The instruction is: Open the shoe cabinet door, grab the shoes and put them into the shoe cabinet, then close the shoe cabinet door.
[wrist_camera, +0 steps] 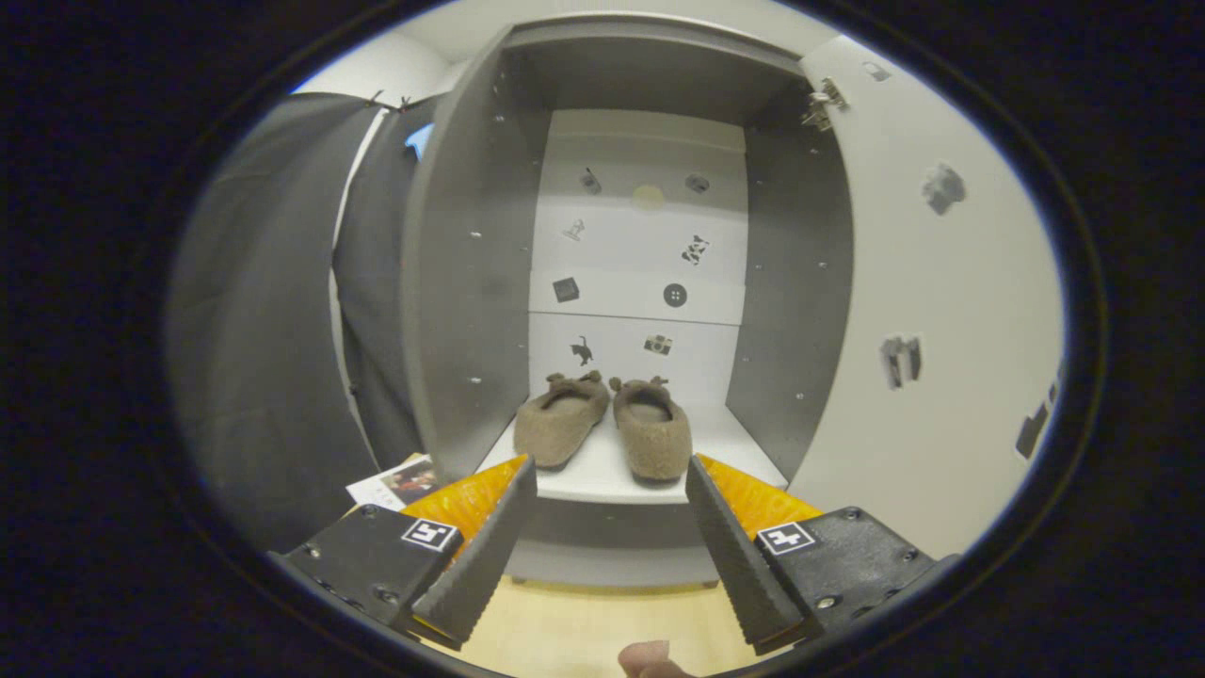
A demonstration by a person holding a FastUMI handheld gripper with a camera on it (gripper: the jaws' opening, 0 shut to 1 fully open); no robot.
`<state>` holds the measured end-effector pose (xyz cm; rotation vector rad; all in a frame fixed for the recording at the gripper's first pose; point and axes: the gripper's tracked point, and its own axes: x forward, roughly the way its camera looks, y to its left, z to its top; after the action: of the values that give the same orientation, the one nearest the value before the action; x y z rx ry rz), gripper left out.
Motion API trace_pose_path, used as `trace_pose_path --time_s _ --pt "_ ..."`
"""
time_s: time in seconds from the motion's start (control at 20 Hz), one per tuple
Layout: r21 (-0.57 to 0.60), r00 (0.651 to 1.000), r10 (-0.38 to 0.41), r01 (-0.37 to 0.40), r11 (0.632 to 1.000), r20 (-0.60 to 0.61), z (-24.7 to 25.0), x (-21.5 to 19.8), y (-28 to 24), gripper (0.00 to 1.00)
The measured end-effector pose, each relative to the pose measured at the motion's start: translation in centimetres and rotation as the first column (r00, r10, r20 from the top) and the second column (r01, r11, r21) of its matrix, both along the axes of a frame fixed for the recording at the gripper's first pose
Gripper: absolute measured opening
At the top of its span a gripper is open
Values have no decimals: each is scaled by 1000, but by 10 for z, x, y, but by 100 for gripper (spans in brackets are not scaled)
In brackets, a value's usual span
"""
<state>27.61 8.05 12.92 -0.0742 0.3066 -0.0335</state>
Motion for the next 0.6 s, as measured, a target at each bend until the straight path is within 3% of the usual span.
trace_pose_path --time_s 0.6 --pt "10 973 153 -157 988 170 35 -271 -47 100"
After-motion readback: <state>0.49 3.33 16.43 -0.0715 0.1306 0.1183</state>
